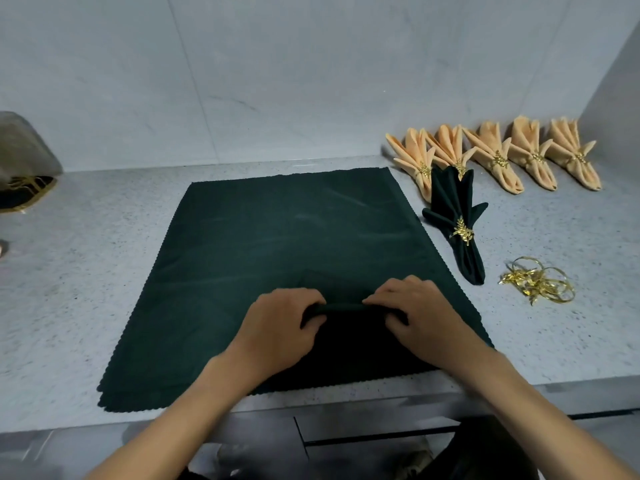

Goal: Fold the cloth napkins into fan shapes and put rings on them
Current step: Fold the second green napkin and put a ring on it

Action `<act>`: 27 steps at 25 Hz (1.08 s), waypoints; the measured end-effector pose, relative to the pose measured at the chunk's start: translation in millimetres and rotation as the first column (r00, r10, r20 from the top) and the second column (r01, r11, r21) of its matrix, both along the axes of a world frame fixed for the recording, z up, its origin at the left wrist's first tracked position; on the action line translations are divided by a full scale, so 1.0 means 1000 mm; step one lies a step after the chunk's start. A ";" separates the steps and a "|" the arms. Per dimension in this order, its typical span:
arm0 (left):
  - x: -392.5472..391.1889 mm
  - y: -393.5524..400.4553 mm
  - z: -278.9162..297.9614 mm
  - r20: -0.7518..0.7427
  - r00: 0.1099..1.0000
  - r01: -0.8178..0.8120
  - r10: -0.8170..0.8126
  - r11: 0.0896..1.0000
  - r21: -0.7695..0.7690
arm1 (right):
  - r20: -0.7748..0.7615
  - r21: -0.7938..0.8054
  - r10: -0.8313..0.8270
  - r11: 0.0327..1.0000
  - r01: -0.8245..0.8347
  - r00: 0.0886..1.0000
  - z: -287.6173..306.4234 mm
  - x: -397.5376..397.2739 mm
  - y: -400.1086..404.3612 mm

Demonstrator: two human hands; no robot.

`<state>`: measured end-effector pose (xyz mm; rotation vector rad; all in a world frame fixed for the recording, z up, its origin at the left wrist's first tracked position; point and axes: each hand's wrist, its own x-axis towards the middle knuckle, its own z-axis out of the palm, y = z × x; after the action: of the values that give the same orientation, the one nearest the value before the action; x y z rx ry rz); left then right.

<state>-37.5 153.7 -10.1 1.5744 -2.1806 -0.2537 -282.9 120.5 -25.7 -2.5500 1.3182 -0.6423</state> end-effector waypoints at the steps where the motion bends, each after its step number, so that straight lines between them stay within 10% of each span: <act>1: 0.004 -0.010 0.003 -0.089 0.995 -0.029 0.035 0.997 0.073 | 0.063 0.068 -0.012 0.998 0.007 0.998 0.002 -0.004 -0.004; 5: 0.012 -0.045 0.001 -0.392 0.875 -0.140 0.285 0.923 0.358 | 0.296 0.190 -0.118 0.980 0.063 0.948 0.006 -0.008 -0.012; 19: 0.018 -0.071 0.003 -0.144 0.987 -0.037 0.077 0.964 0.264 | -0.062 -0.360 -0.147 0.926 0.116 0.987 -0.025 -0.008 -0.001; 24: -0.006 -0.062 0.013 0.485 0.854 0.363 -0.186 0.882 -0.300 | -0.113 -0.390 -0.152 0.916 0.097 0.982 -0.021 -0.007 -0.002; 27: -0.016 -0.045 0.011 0.486 0.818 0.404 -0.306 0.909 -0.107 | -0.098 -0.382 -0.162 0.917 0.114 0.982 -0.023 -0.007 -0.002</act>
<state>-53.4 108.4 0.7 1.1810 -2.7631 0.2646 -289.5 118.9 -48.8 -2.8570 1.5618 -0.8440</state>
